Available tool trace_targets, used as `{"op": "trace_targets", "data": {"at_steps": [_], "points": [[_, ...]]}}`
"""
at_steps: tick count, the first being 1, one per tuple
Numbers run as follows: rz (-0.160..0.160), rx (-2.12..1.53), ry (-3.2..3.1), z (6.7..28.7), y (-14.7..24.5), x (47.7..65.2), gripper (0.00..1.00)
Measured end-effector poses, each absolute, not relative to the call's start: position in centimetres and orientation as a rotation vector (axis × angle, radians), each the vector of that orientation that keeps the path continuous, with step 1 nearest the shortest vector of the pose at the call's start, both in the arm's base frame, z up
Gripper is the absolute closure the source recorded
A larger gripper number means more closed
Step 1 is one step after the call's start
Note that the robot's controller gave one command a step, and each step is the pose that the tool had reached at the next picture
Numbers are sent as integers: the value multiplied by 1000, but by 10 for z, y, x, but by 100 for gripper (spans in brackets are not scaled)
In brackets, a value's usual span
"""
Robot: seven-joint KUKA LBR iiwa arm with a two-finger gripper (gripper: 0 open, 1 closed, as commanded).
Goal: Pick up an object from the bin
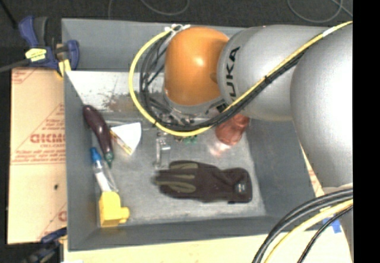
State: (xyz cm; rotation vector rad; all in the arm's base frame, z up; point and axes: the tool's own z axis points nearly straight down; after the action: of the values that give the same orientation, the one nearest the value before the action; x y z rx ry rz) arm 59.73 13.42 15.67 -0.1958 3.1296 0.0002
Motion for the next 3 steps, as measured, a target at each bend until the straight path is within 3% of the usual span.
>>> {"op": "trace_targets", "data": {"at_steps": [1, 2, 3], "points": [[5, -277, 3121, 153, 119, 584, 0], [-3, -662, 3064, 138, 93, 583, 0], [4, -517, 3089, 123, 63, 585, 0]]}}
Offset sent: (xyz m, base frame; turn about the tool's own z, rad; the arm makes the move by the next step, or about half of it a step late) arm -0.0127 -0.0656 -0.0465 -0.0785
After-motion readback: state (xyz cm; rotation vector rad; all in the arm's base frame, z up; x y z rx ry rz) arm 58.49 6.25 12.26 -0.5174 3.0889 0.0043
